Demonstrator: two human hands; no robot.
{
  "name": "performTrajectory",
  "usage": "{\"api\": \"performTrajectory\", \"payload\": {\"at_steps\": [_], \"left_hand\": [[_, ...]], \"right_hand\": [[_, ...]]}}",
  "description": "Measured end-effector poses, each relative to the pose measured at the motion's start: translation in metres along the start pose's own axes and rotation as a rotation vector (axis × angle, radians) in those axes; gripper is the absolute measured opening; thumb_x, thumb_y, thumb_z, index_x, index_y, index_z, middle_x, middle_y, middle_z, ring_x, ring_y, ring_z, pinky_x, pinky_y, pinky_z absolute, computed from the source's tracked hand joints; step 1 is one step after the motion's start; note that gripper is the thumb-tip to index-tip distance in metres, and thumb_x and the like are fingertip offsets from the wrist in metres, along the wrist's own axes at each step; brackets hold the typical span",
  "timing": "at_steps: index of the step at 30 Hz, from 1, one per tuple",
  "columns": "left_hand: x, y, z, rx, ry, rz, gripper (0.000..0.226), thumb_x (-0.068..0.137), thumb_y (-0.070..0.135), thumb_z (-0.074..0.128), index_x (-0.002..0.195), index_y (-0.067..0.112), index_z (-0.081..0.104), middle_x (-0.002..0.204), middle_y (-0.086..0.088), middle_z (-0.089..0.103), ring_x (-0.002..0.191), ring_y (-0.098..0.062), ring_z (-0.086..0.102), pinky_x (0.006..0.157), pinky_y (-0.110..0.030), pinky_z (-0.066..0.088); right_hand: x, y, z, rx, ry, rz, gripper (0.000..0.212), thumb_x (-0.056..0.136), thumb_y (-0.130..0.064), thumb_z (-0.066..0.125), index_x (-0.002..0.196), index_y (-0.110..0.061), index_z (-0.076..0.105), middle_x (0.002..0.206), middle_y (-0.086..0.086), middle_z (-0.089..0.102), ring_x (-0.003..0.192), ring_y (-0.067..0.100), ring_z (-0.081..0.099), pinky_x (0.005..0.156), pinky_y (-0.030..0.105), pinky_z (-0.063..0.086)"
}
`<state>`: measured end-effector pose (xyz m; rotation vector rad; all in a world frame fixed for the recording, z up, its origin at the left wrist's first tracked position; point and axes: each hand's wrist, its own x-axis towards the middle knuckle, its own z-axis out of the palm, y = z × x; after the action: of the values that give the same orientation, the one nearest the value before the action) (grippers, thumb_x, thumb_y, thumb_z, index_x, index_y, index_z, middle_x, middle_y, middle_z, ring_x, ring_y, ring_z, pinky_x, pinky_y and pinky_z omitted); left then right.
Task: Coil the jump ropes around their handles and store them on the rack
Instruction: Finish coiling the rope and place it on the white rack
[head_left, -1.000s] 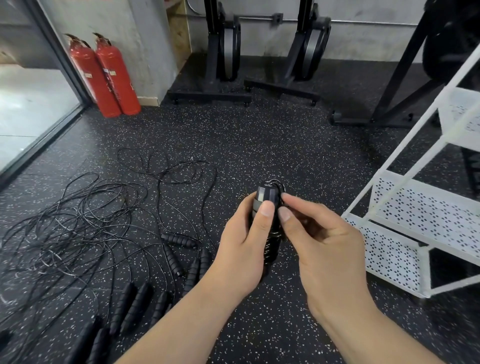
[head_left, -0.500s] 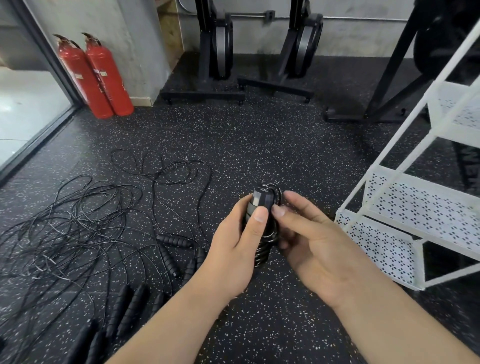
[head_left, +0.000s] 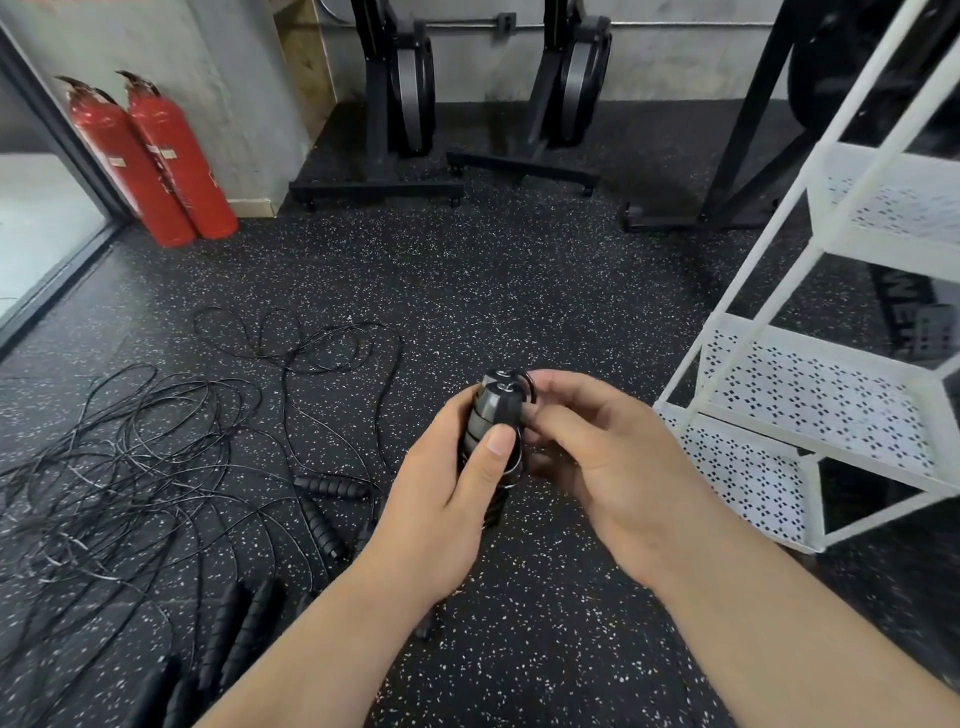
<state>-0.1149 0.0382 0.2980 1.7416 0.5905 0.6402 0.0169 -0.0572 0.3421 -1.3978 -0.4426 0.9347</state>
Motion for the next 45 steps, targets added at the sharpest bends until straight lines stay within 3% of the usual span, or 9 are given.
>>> {"api": "performTrajectory", "payload": {"at_steps": [4, 10, 14, 17, 20, 26, 32, 41, 45], "left_hand": [[0.000, 0.001, 0.003, -0.004, 0.002, 0.006, 0.045, 0.108, 0.055, 0.047, 0.143, 0.029, 0.059, 0.126, 0.020, 0.072, 0.120, -0.003, 0.067, 0.097, -0.017, 0.051], [-0.002, 0.002, 0.006, 0.006, 0.028, -0.013, 0.033, 0.106, 0.048, 0.046, 0.134, 0.038, 0.060, 0.121, 0.026, 0.072, 0.116, 0.003, 0.067, 0.093, -0.012, 0.049], [0.000, 0.012, 0.006, -0.293, 0.048, -0.220, 0.052, 0.104, 0.068, 0.046, 0.110, 0.026, 0.076, 0.099, -0.008, 0.080, 0.088, -0.023, 0.074, 0.082, -0.046, 0.059], [0.002, 0.017, 0.005, -0.520, 0.023, -0.339, 0.076, 0.096, 0.076, 0.050, 0.111, 0.006, 0.076, 0.095, -0.031, 0.073, 0.075, -0.038, 0.065, 0.075, -0.049, 0.056], [0.005, 0.016, 0.001, -0.625, 0.079, -0.411, 0.078, 0.093, 0.074, 0.053, 0.112, 0.003, 0.076, 0.096, -0.032, 0.072, 0.075, -0.038, 0.063, 0.073, -0.047, 0.055], [0.015, 0.001, -0.007, -0.244, 0.176, -0.285, 0.059, 0.096, 0.078, 0.051, 0.106, 0.027, 0.077, 0.105, -0.006, 0.080, 0.106, -0.035, 0.073, 0.100, -0.060, 0.056], [0.012, 0.009, -0.004, -0.435, 0.008, -0.390, 0.057, 0.098, 0.063, 0.057, 0.116, 0.011, 0.071, 0.096, -0.023, 0.075, 0.076, -0.032, 0.067, 0.071, -0.043, 0.056], [0.006, 0.014, 0.018, -0.599, -0.072, -0.514, 0.047, 0.105, 0.054, 0.048, 0.130, 0.024, 0.076, 0.124, -0.017, 0.076, 0.114, -0.040, 0.071, 0.100, -0.053, 0.059], [0.000, 0.023, 0.028, -0.347, -0.090, -0.347, 0.038, 0.111, 0.032, 0.045, 0.137, 0.048, 0.067, 0.134, 0.009, 0.073, 0.132, -0.016, 0.064, 0.114, -0.046, 0.049]], "right_hand": [[-0.007, 0.001, 0.000, -0.521, 0.152, -0.389, 0.025, 0.094, -0.019, 0.079, 0.108, -0.039, 0.072, 0.104, -0.020, 0.075, 0.095, 0.004, 0.074, 0.080, 0.026, 0.061], [-0.004, 0.008, 0.004, -0.702, 0.204, -0.421, 0.027, 0.097, -0.025, 0.074, 0.116, -0.041, 0.062, 0.101, -0.024, 0.069, 0.099, -0.005, 0.066, 0.081, 0.012, 0.052], [0.007, -0.004, -0.003, -0.355, 0.008, -0.234, 0.025, 0.100, -0.019, 0.072, 0.121, -0.030, 0.065, 0.095, -0.007, 0.067, 0.079, 0.007, 0.063, 0.070, 0.028, 0.052], [0.006, -0.007, -0.006, 0.111, -0.141, -0.055, 0.030, 0.098, -0.010, 0.072, 0.127, -0.012, 0.066, 0.079, 0.002, 0.050, 0.062, 0.014, 0.042, 0.056, 0.032, 0.042], [-0.001, -0.007, 0.001, 0.133, -0.176, -0.034, 0.023, 0.100, -0.008, 0.069, 0.123, -0.010, 0.068, 0.076, 0.000, 0.045, 0.058, 0.012, 0.034, 0.051, 0.026, 0.035], [-0.019, 0.006, 0.019, -0.269, -0.088, -0.163, 0.017, 0.104, -0.016, 0.064, 0.103, -0.032, 0.070, 0.074, -0.011, 0.056, 0.058, 0.003, 0.044, 0.057, 0.022, 0.037], [0.007, -0.004, -0.006, 0.090, 0.023, 0.033, 0.013, 0.100, -0.001, 0.066, 0.103, -0.013, 0.065, 0.068, 0.002, 0.056, 0.058, 0.017, 0.049, 0.055, 0.031, 0.044], [0.001, -0.001, -0.012, -0.033, 0.243, -0.087, 0.014, 0.105, -0.022, 0.066, 0.111, -0.029, 0.076, 0.114, -0.004, 0.077, 0.093, 0.009, 0.071, 0.090, 0.037, 0.058], [-0.021, 0.001, -0.010, -0.256, 0.218, -0.109, 0.028, 0.107, -0.055, 0.052, 0.123, -0.039, 0.069, 0.117, -0.020, 0.072, 0.111, -0.002, 0.065, 0.098, 0.030, 0.050]]}}
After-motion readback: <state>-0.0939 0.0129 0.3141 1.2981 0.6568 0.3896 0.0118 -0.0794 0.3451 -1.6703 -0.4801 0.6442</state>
